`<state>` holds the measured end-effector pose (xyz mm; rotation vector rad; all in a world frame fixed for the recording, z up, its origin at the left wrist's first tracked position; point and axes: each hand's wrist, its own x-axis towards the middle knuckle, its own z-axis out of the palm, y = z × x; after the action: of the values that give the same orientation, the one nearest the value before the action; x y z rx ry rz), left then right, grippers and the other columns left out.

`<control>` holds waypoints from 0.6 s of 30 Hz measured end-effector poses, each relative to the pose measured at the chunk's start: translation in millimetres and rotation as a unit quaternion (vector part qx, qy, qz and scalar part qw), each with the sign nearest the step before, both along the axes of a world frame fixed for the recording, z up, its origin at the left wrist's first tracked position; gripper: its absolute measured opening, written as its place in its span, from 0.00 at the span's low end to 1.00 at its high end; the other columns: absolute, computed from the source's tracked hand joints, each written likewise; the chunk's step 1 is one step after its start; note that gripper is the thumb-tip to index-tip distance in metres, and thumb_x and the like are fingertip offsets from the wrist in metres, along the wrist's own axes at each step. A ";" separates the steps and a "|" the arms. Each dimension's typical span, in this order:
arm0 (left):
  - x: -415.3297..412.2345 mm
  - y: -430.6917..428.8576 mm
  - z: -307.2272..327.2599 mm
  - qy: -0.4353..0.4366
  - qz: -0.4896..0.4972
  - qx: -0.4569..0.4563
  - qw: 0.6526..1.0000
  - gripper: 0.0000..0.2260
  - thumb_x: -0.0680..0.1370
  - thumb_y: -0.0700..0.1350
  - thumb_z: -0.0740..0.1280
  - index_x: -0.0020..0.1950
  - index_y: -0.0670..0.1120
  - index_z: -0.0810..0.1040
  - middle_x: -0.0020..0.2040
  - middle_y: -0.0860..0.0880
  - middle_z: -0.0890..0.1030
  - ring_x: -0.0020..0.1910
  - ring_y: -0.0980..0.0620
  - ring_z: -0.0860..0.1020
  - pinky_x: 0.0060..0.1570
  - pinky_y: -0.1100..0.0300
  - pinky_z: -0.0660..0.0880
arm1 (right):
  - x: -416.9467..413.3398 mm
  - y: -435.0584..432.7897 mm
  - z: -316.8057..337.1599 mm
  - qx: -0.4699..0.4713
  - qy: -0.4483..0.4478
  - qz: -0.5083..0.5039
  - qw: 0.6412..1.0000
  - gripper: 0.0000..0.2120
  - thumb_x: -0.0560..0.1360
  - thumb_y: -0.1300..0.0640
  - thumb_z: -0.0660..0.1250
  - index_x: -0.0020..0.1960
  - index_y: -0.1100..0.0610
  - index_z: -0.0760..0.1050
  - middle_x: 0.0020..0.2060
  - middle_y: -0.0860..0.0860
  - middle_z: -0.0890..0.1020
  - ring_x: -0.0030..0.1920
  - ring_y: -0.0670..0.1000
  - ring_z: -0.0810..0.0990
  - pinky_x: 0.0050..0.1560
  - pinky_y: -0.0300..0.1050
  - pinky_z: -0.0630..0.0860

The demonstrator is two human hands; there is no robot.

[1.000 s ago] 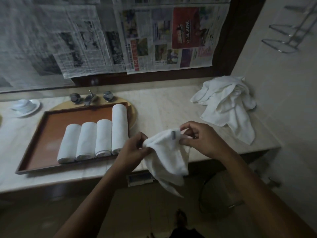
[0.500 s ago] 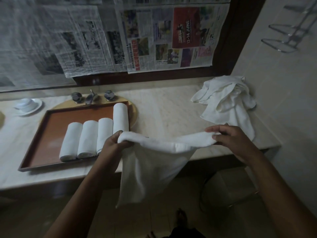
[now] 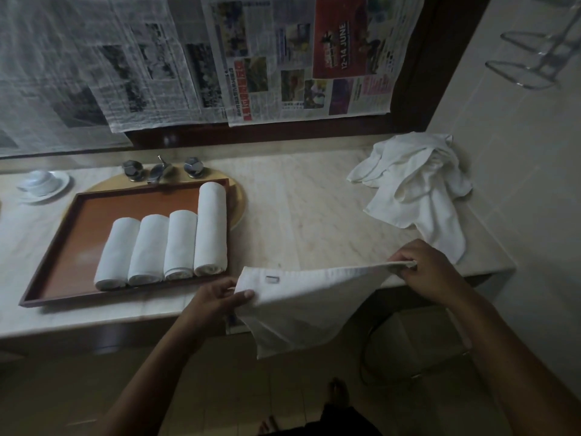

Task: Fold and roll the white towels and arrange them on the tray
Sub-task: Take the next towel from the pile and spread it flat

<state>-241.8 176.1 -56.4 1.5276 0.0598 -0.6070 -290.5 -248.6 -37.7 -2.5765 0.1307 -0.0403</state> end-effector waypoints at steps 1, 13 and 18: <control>0.8 -0.3 -4.5 0.014 0.003 0.000 1.000 0.18 0.71 0.50 0.81 0.53 0.39 0.85 0.48 0.35 0.85 0.45 0.38 0.85 0.43 0.48 0.83 | 0.9 -6.7 0.2 0.015 0.018 0.002 1.000 0.06 0.77 0.57 0.75 0.43 0.48 0.81 0.43 0.45 0.80 0.45 0.48 0.80 0.43 0.45 0.73; 81.3 -66.8 2.9 -0.163 0.093 0.138 0.972 0.05 0.80 0.42 0.72 0.49 0.42 0.85 0.43 0.46 0.87 0.43 0.49 0.86 0.38 0.62 0.81 | 101.3 -68.3 5.5 0.102 0.030 -0.029 0.994 0.06 0.79 0.52 0.72 0.44 0.51 0.82 0.31 0.47 0.84 0.31 0.46 0.83 0.36 0.41 0.77; 127.7 -95.6 3.9 -0.220 0.135 0.155 0.954 0.06 0.80 0.44 0.72 0.53 0.45 0.86 0.46 0.48 0.88 0.46 0.50 0.86 0.45 0.54 0.83 | 164.0 -93.0 -1.9 0.134 -0.025 -0.061 0.989 0.04 0.76 0.54 0.75 0.46 0.54 0.83 0.33 0.45 0.85 0.34 0.45 0.85 0.36 0.45 0.81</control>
<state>-114.1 80.4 -52.5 1.8887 0.0233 -0.0285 -126.5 -341.6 -39.6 -2.2953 0.2569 -0.1250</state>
